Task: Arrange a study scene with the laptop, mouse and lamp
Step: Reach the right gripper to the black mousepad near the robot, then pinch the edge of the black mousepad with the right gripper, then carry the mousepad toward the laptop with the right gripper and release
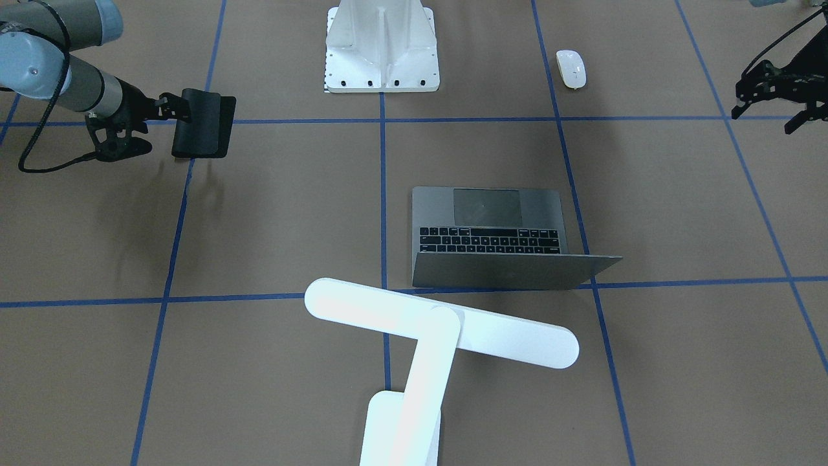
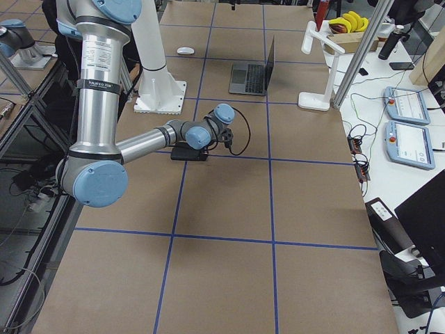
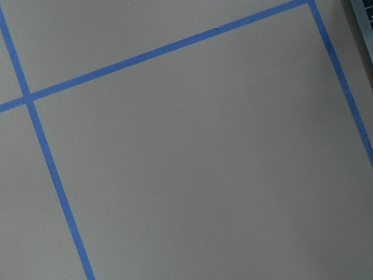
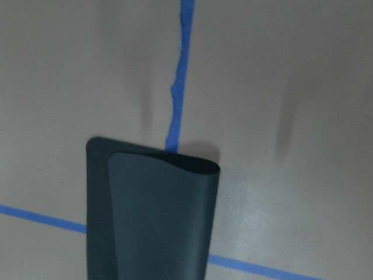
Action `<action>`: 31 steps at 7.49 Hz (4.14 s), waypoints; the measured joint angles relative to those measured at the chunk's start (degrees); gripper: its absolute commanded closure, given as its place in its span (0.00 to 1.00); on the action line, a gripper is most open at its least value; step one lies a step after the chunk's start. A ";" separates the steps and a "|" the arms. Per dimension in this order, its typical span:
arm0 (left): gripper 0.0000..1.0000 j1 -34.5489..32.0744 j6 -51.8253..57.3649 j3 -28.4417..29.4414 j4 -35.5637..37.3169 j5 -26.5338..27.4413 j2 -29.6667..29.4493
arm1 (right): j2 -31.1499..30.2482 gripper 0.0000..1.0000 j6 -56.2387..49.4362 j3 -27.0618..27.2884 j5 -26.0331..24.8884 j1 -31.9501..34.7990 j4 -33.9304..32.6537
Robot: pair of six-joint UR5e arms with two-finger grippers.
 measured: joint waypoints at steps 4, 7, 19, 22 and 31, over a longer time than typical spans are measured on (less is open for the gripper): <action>0.00 0.00 0.20 0.03 -2.16 0.08 1.51 | 0.85 0.28 0.62 -2.28 0.03 -3.31 -0.07; 0.00 0.00 1.61 0.15 -3.08 0.10 2.67 | 1.31 0.28 0.50 -2.38 0.04 -4.04 -0.08; 0.00 0.00 1.85 0.30 -5.63 0.17 4.35 | 0.90 0.83 0.43 -3.63 0.30 -5.57 -0.68; 0.00 0.00 1.85 0.30 -6.28 0.17 4.77 | 1.16 0.87 0.55 -2.81 -0.82 -5.59 -0.68; 0.00 -0.41 1.10 0.71 -5.79 3.39 4.87 | 12.29 0.86 -8.72 5.25 -5.17 9.95 -13.09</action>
